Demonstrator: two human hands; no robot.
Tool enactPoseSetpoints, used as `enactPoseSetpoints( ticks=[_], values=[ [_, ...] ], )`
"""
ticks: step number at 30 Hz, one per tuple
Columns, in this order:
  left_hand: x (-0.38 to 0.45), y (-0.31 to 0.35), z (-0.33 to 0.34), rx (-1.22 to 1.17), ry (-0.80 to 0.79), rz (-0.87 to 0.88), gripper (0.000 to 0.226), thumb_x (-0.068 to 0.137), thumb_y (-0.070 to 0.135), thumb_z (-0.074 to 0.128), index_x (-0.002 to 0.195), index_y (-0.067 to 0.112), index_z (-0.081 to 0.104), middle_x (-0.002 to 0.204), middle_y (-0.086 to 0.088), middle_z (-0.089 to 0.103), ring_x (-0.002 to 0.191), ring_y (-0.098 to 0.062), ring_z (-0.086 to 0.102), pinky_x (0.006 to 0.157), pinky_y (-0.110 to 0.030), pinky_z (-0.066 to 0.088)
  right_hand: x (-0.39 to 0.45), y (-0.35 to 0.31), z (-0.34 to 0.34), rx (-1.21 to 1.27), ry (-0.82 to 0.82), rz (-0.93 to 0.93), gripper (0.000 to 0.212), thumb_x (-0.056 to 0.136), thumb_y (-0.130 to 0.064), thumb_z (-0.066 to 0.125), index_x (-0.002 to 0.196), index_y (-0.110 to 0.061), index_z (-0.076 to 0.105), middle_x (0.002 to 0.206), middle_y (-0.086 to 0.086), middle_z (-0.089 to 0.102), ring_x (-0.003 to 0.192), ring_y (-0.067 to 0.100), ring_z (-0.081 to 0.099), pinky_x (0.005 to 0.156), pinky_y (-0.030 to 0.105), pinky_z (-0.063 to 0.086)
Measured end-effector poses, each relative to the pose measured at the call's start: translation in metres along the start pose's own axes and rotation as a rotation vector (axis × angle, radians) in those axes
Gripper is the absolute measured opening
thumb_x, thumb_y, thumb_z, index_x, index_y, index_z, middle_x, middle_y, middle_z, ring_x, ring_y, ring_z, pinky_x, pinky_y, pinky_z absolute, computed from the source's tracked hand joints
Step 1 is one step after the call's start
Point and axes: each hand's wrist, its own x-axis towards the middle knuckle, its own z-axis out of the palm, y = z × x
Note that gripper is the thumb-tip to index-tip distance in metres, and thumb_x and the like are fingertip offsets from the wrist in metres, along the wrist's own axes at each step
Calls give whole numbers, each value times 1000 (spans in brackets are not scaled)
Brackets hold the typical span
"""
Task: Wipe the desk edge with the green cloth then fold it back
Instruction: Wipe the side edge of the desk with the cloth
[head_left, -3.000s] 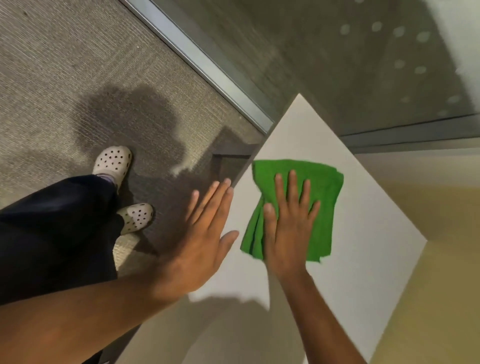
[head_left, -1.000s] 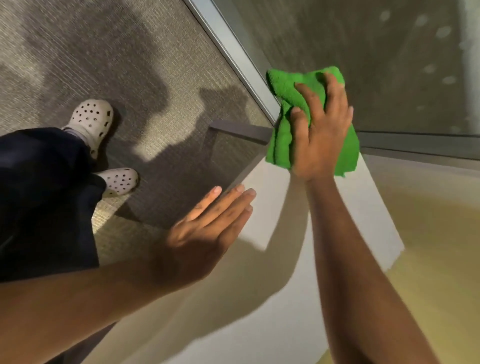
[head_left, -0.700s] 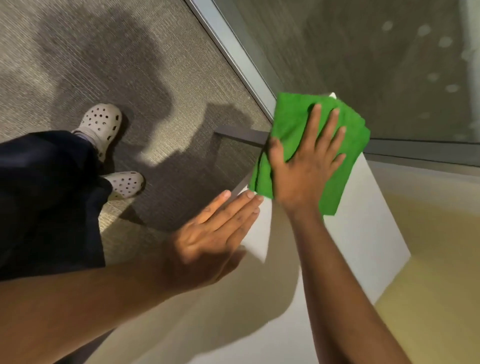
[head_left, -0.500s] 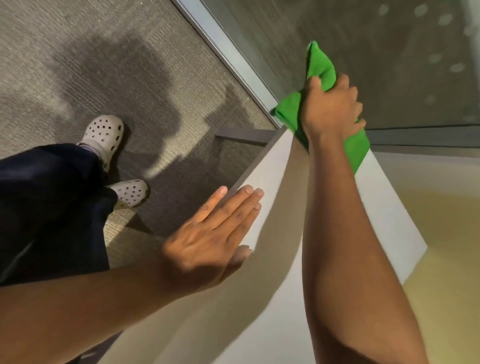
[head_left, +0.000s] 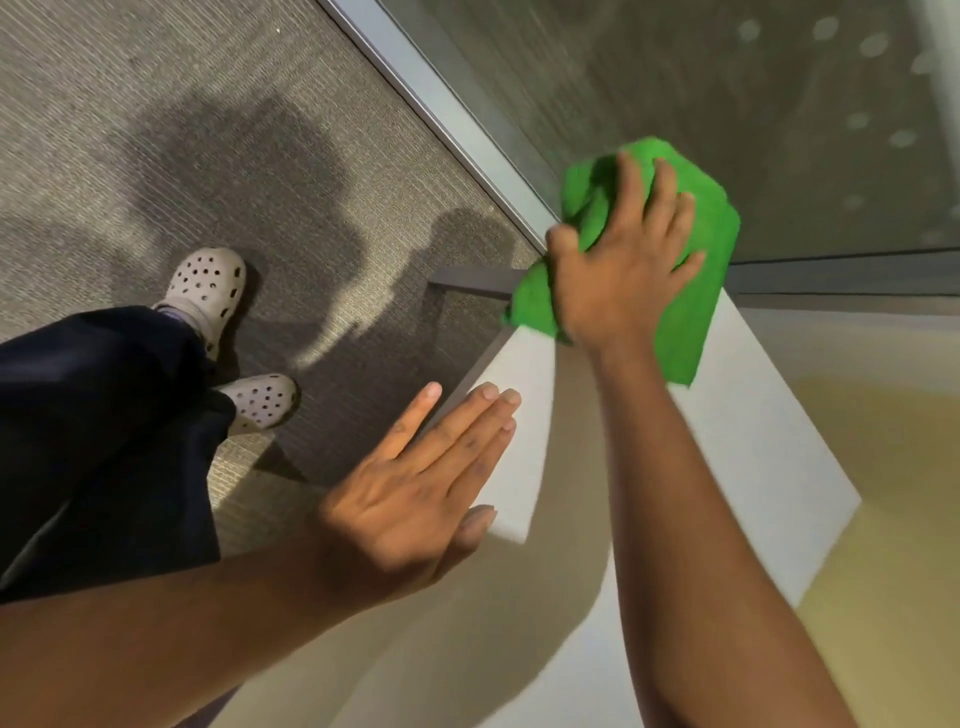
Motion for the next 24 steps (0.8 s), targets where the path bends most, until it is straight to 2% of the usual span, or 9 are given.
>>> enactPoseSetpoints(
  ticks=[2,4,7,9,12,15,17,19,24],
  values=[
    [-1,-2,5,-2,-48,13,78,107,41,49,167,-1,22,179,-14,16,167,-29,13,132,-58,21,35,1,-8,49,11,98,57,81,-55,55,133,-33,58,140,3,61,136,32,52,111,53,34],
    [-2,-3,9,-14,-83,25,78,108,42,46,168,1,19,180,-14,11,168,-28,9,134,-58,14,60,9,-15,151,-23,149,40,78,-59,52,99,-28,67,101,-1,70,109,31,66,90,40,42],
    [-1,-5,12,-2,-97,34,77,108,43,44,168,1,19,181,-13,9,168,-28,7,134,-58,9,65,35,-14,233,6,48,38,88,-60,48,69,-27,55,68,-5,55,78,24,56,70,33,35],
    [-1,-6,12,6,-97,39,77,108,44,43,168,2,18,181,-13,8,168,-28,6,134,-57,7,57,59,-11,267,65,13,45,98,-51,44,64,-20,43,59,-2,39,67,15,40,63,35,25],
    [-1,-5,11,-7,-90,29,77,108,42,45,168,1,19,181,-13,8,168,-28,7,134,-57,9,47,82,-10,281,128,77,43,105,-42,39,72,-15,45,67,2,46,71,19,44,67,36,29],
    [0,-4,11,9,-93,25,79,107,41,46,168,1,17,181,-14,8,168,-28,7,135,-56,10,34,68,-2,172,157,59,48,105,-46,36,115,-14,70,114,13,73,111,34,63,98,45,45],
    [0,-4,11,40,-98,31,81,106,42,47,168,0,16,181,-14,8,168,-29,8,134,-55,13,15,51,3,136,166,-56,53,107,-47,37,149,-21,56,152,4,59,144,28,50,122,50,32],
    [1,-4,10,76,-104,40,82,105,43,46,168,0,16,180,-15,10,168,-29,9,134,-53,14,-11,42,5,121,108,-182,57,109,-50,34,163,-30,35,172,-6,32,162,25,22,130,55,12],
    [1,-3,7,155,-97,42,81,105,46,46,166,-1,22,177,-18,23,166,-30,18,129,-53,26,-68,48,10,42,-18,-342,62,107,-58,35,165,-36,28,177,-10,17,165,24,3,130,61,6]
  ],
)
